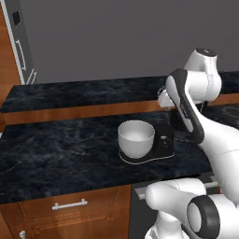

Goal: Close the stand mixer head.

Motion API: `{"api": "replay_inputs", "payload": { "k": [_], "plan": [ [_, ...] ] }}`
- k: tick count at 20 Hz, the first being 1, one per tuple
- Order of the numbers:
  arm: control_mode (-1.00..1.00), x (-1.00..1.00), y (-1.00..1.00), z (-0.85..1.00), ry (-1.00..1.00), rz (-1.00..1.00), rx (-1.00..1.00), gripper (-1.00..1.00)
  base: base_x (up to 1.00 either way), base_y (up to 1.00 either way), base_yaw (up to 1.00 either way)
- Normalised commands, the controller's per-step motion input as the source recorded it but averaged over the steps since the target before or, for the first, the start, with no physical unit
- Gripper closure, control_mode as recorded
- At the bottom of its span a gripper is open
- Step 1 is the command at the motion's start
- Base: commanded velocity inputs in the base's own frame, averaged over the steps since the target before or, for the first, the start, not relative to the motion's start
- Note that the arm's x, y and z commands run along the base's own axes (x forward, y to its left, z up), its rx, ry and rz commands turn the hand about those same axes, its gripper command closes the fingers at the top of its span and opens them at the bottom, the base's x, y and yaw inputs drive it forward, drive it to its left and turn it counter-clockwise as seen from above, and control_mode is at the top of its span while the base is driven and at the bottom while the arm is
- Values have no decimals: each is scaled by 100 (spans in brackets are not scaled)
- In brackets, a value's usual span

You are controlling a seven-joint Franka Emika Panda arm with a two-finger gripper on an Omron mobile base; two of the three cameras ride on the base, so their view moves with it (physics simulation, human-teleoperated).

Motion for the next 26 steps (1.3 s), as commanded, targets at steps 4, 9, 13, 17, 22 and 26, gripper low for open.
{"api": "replay_inputs", "payload": {
  "k": [4, 9, 13, 17, 22, 26],
  "plan": [
    [-100, -51, -100, 23, -16, 6, 12, -100, 0, 0, 0],
    [-100, -1, -100, 21, -9, 6, 18, -100, 0, 0, 0],
    [-100, -1, -78, 21, -21, 14, 7, -100, 0, 0, 0],
    [-100, 4, -38, 1, -33, 21, 0, -100, 0, 0, 0],
    [-100, 5, -16, -1, -40, 27, 0, -100, 0, 0, 0],
    [-100, 65, -6, -23, -28, 28, 7, -100, 0, 0, 0]
  ]
}}
